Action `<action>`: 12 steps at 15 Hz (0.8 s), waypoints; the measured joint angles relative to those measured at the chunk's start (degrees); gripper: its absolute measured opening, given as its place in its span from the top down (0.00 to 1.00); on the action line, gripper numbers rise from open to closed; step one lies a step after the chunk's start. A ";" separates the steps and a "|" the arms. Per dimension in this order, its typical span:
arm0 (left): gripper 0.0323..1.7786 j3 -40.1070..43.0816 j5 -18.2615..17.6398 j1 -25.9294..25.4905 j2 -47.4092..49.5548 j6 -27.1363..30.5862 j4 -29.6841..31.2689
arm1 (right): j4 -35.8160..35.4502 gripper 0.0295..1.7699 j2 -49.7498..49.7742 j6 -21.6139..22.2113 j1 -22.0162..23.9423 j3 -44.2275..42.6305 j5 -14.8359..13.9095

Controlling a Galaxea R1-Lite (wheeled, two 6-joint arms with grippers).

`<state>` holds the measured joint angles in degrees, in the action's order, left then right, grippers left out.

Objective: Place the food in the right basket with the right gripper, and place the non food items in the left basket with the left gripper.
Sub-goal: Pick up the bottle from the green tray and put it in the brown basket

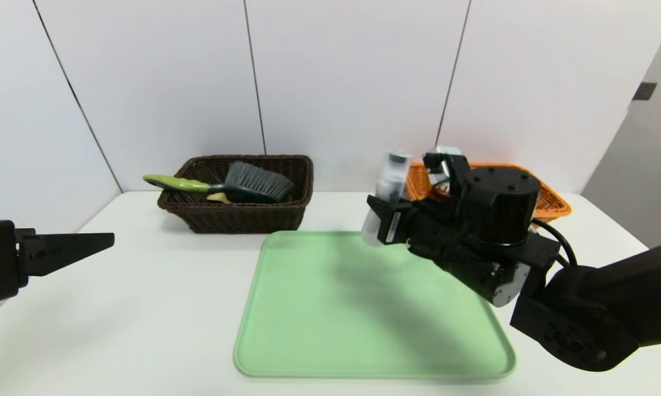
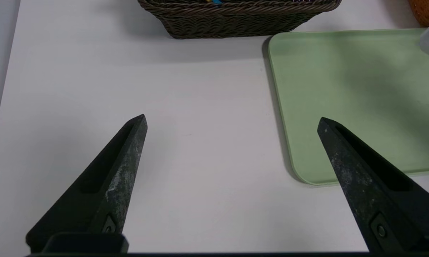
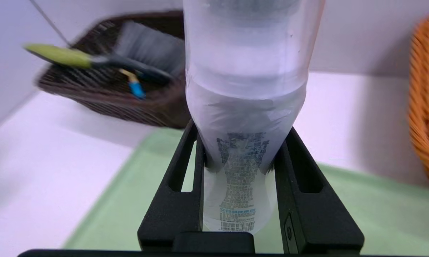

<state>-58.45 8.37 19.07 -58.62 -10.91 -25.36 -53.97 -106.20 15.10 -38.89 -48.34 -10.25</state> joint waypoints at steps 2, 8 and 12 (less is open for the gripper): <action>0.05 0.05 0.00 0.00 0.28 0.06 0.00 | 5.99 0.69 0.80 0.09 -1.60 -6.75 3.32; 0.05 0.02 0.00 0.00 1.18 0.24 -0.07 | 27.26 0.69 -2.54 0.02 -2.65 -32.67 9.22; 0.05 -0.11 -0.04 0.00 1.16 0.37 0.00 | 29.50 0.69 -11.26 -0.11 -2.97 -47.36 8.61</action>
<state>-58.56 8.34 19.07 -57.47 -10.54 -25.36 -24.47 -117.47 14.99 -41.86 -95.70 -1.65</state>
